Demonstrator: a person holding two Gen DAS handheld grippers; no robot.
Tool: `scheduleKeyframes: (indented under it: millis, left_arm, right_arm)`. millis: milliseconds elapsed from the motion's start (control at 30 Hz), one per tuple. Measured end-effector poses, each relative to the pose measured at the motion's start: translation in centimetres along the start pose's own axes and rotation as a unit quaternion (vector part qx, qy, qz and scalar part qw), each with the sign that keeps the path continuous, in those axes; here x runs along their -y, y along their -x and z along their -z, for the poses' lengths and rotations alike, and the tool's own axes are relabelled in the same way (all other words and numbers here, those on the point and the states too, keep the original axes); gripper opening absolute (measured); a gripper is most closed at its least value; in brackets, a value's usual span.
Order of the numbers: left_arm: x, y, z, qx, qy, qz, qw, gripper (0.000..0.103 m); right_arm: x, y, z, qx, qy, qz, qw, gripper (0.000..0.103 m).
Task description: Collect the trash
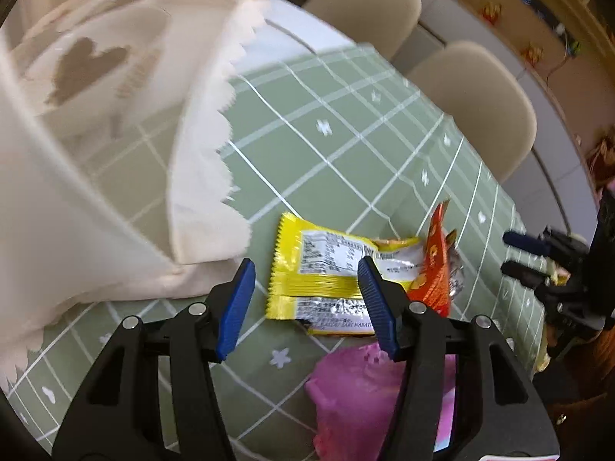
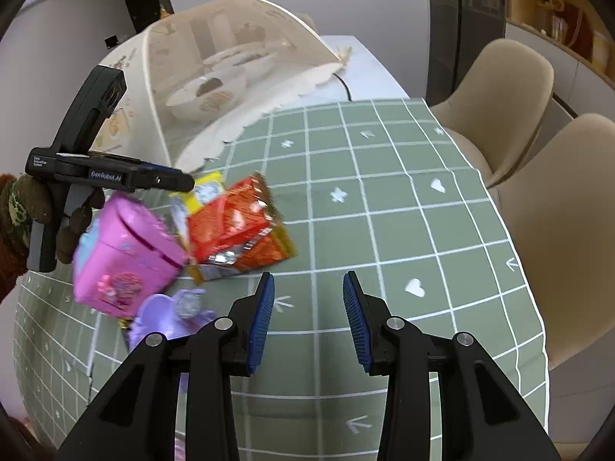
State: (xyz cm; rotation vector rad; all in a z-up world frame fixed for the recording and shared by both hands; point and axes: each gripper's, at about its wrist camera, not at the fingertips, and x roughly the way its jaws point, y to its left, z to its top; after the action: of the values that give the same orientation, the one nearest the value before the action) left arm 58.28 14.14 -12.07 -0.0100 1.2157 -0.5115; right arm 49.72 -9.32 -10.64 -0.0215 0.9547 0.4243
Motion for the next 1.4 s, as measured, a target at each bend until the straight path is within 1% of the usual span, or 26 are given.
scheduleKeyframes:
  millis: [67,100,167,200,267,333,400,500,600,700,767,833,933,1033,1100,1167,1200,1267,1333,1400]
  left_arm:
    - [0.6,-0.3,0.1,-0.006,0.002,-0.005,1.0,0.053]
    - [0.6,-0.4,0.1,-0.01,0.007,-0.001,0.9999,0.052]
    - [0.8,-0.2,0.6,-0.018,0.036,0.029,0.9988,0.03]
    - [0.8,-0.1,0.9,-0.018,0.044,0.031,0.9984,0.024]
    - [0.9,0.6,1.8,-0.01,0.065,0.034,0.9973,0.006]
    - [0.7,1.8,3.1,0.001,0.091,0.04,0.995,0.003]
    - [0.8,3.4,4.5,0.02,0.102,0.039,0.9939,0.0]
    - [0.9,6.6,6.4,0.058,0.099,0.012,0.9933,0.0]
    - [0.4,9.6,8.2,0.084,0.114,-0.004,0.9899,0.0]
    - [0.2,11.5,10.2,0.094,0.119,-0.022,0.9881,0.001]
    - [0.2,12.5,11.7,0.101,0.125,-0.03,0.9865,0.008]
    - [0.5,13.4,13.1,0.112,0.138,-0.019,0.9839,0.024]
    - [1.9,14.5,15.1,0.135,0.139,0.006,0.9811,0.031]
    - [4.1,14.3,16.6,0.13,0.126,0.036,0.9828,0.033]
    - [6.0,13.3,17.5,0.113,0.114,0.059,0.9853,0.036]
    - [7.5,12.1,18.0,0.095,0.1,0.07,0.988,0.038]
    - [8.3,11.5,18.2,0.087,0.09,0.067,0.9898,0.038]
    - [9.3,10.5,18.5,0.079,0.085,0.061,0.9914,0.038]
    - [9.7,9.9,19.0,0.076,0.091,0.061,0.9911,0.038]
    - [10.0,9.7,19.4,0.079,0.097,0.054,0.9907,0.038]
  right_arm:
    - [0.5,-0.3,-0.1,0.001,-0.007,-0.004,1.0,0.036]
    - [0.7,-0.4,-0.2,0.002,-0.011,-0.008,1.0,0.036]
    - [0.5,-0.4,-0.4,0.005,-0.012,-0.018,1.0,0.036]
    - [0.4,-0.4,-0.5,0.007,-0.011,-0.021,1.0,0.036]
    - [-0.1,-0.3,-0.6,0.009,-0.007,-0.025,1.0,0.036]
    - [-0.7,-0.2,-0.5,0.01,-0.004,-0.032,0.999,0.036]
    - [-1.3,0.2,-0.3,0.012,0.002,-0.035,0.999,0.036]
    - [-1.9,0.9,0.0,0.016,0.011,-0.038,0.999,0.036]
    - [-2.0,1.4,0.0,0.019,0.008,-0.04,0.999,0.036]
    - [-2.2,1.8,-0.5,0.025,0.007,-0.052,0.998,0.036]
    - [-3.0,1.7,-1.1,0.024,0.027,-0.059,0.998,0.036]
    - [-3.8,1.5,-1.6,0.023,0.051,-0.064,0.996,0.036]
    - [-4.4,0.0,-3.1,0.02,0.077,-0.072,0.994,0.036]
    - [-4.7,-2.7,-4.7,-0.005,0.091,-0.089,0.992,0.036]
    - [-5.1,-5.0,-5.5,-0.034,0.104,-0.104,0.989,0.036]
    - [-5.2,-7.1,-5.6,-0.063,0.109,-0.102,0.987,0.036]
    - [-5.1,-8.0,-5.6,-0.077,0.105,-0.103,0.986,0.036]
    - [-4.6,-8.4,-5.3,-0.084,0.092,-0.104,0.987,0.036]
    - [-4.0,-8.1,-4.8,-0.087,0.081,-0.102,0.988,0.036]
    - [-3.1,-6.9,-3.5,-0.084,0.076,-0.086,0.99,0.035]
